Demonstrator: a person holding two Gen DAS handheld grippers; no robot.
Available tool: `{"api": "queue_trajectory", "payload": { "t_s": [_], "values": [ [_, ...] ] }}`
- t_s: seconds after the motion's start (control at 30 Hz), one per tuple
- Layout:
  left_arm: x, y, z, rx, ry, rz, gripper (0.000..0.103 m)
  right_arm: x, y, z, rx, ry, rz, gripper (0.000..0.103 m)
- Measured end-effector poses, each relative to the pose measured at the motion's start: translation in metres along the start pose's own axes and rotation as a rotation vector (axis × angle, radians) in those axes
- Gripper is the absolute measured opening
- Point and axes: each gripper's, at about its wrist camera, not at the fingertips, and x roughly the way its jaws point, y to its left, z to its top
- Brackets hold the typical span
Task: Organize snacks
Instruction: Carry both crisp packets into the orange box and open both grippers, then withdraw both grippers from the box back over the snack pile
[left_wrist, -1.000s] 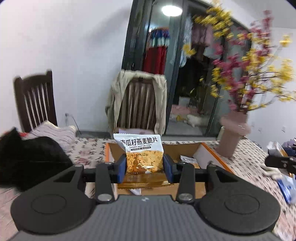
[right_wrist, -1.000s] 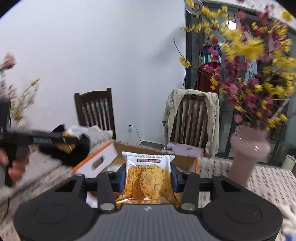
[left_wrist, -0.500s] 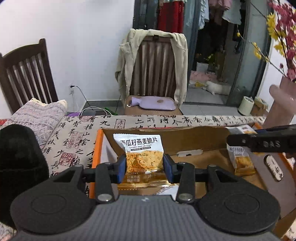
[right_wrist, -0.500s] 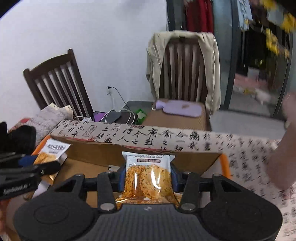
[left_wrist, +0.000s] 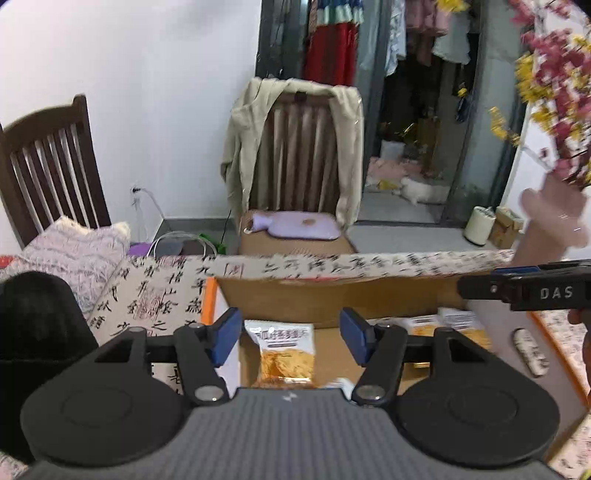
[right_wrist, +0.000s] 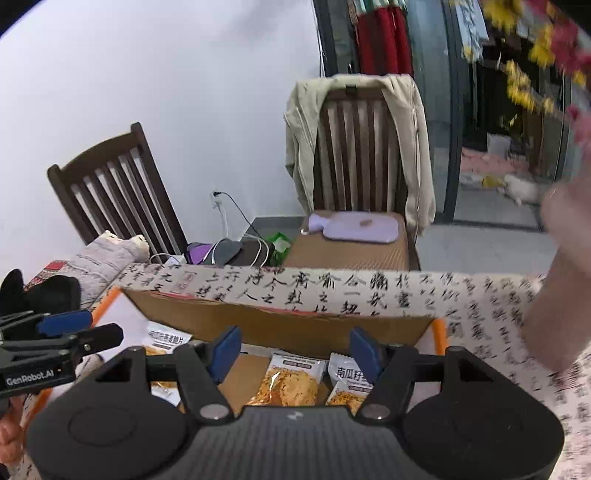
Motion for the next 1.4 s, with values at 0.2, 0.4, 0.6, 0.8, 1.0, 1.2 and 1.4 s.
{"api": "queue_trajectory", "payload": {
  "t_s": [0.2,0.4,0.6,0.8,1.0,1.2,1.4],
  "values": [
    [-0.080,-0.012,-0.001,0.013,-0.064,-0.028,0.074,-0.076,0.012,-0.004,-0.070,-0.078,-0.028,0.077],
    [-0.177,-0.017,-0.035,-0.003,-0.145,-0.038,0.077,-0.165,0.019,-0.036,-0.075,-0.138,-0.009,0.085],
    [-0.262,-0.029,-0.085,0.028,-0.234,0.001,0.086,-0.245,0.034,-0.103,-0.090,-0.193,0.046,0.089],
    [-0.333,-0.037,-0.148,0.016,-0.298,0.012,0.098,-0.316,0.047,-0.178,-0.095,-0.259,0.043,0.095],
    [-0.380,-0.039,-0.221,-0.031,-0.296,0.003,0.103,-0.364,0.054,-0.256,-0.069,-0.273,0.055,0.098],
    [-0.400,-0.048,-0.288,-0.065,-0.230,0.052,0.103,-0.386,0.065,-0.338,-0.040,-0.252,0.045,0.099],
    [-0.400,-0.059,-0.329,0.021,-0.148,0.105,0.103,-0.402,0.087,-0.411,-0.096,-0.269,-0.038,0.100]
  ]
}}
